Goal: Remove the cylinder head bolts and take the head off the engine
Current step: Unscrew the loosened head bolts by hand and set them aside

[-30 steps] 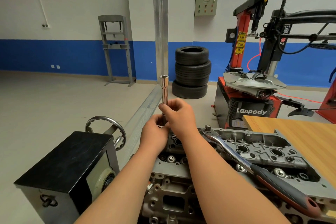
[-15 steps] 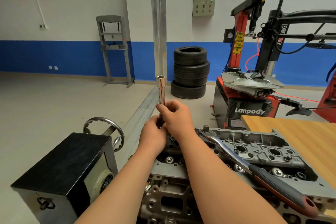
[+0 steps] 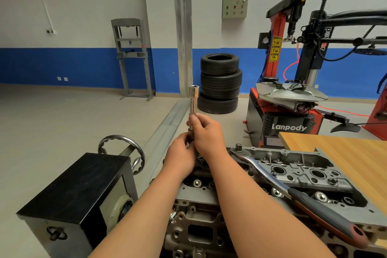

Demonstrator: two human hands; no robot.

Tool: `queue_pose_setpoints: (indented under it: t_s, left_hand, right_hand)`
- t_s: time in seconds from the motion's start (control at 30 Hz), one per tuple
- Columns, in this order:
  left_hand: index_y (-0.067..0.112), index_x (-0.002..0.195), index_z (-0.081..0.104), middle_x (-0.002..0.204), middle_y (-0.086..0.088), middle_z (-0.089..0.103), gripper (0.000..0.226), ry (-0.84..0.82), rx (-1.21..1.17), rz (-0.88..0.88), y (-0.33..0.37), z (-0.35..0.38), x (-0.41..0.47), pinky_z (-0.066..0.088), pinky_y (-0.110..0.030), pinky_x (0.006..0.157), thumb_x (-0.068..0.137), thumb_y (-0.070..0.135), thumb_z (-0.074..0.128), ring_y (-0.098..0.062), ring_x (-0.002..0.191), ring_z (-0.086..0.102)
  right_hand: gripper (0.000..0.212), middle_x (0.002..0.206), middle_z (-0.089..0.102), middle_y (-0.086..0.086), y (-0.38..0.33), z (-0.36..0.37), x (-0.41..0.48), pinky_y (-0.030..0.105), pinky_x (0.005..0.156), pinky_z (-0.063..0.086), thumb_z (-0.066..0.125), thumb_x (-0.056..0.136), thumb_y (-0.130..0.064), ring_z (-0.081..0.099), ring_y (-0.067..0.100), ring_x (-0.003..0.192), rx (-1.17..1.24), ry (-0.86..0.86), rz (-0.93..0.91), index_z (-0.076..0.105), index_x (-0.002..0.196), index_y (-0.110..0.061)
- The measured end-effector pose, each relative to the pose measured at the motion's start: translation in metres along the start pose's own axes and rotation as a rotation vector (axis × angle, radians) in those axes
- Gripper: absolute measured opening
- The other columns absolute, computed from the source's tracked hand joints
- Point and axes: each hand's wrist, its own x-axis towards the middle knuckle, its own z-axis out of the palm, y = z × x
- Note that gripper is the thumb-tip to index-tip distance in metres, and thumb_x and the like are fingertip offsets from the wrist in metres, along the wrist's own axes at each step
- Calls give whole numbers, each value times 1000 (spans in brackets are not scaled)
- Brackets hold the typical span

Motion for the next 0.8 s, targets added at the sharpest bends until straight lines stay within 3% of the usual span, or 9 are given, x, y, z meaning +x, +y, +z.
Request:
queue_pose_setpoints:
  t_s: [0.1,0.17,0.3,0.4,0.47,0.53,0.63,0.73,0.8]
  left_hand:
    - [31,119,60,103,8,67,24,-2,0,2,0,0,-1,53,-35,81,96,25,51,-13,92,63]
    - [30,114,62,97,7,69,23,19,-24,-11,0,0,0,55,-36,77,93,20,56,-15,86,65]
    - [34,103,58,89,7,66,24,42,17,-36,1,0,2,51,-29,65,90,14,58,-14,77,64]
    - [33,111,57,90,10,62,25,24,44,-26,1,1,3,40,-20,56,91,20,58,-7,76,60]
    - [31,120,55,103,8,63,26,-21,53,-1,0,1,2,41,-20,61,95,23,54,-10,87,60]
    - [27,123,56,110,6,63,27,-42,34,13,0,1,1,45,-24,67,97,23,50,-13,93,61]
    - [26,113,60,93,8,66,20,3,43,1,-1,1,1,42,-25,61,96,22,50,-10,80,60]
    - [25,101,61,83,8,64,15,77,95,-10,0,0,3,37,-22,53,91,16,54,-6,70,58]
    - [24,99,61,86,5,65,17,90,109,-27,1,0,5,37,-22,52,87,13,55,-7,69,58]
  right_hand:
    - [20,88,69,-8,-1,0,1,29,70,48,43,101,-26,59,10,78,-13,17,47,62,97,-24]
    - [6,91,68,-6,-1,0,1,27,71,50,50,98,-31,62,11,81,12,6,67,55,95,-29]
    - [16,75,62,-3,1,0,0,15,54,44,70,86,-28,57,9,65,-59,54,43,56,80,-22]
    - [19,68,62,0,1,-2,0,27,55,51,74,81,-25,59,14,58,54,101,111,58,76,-19]
    - [13,70,63,0,1,-2,0,34,61,52,70,86,-24,59,14,61,73,85,97,61,77,-19]
    - [15,75,64,3,-1,-1,-1,32,64,50,61,93,-22,57,12,65,75,35,61,64,79,-21]
    - [19,95,63,12,-2,3,-1,29,76,48,49,99,-26,57,14,84,-14,-27,58,63,87,-29]
    - [4,94,61,5,0,4,0,13,57,45,57,95,-28,58,12,78,-19,-28,67,58,91,-26]
    - [15,84,61,3,2,2,0,10,48,42,69,87,-25,58,11,67,2,23,73,55,91,-19]
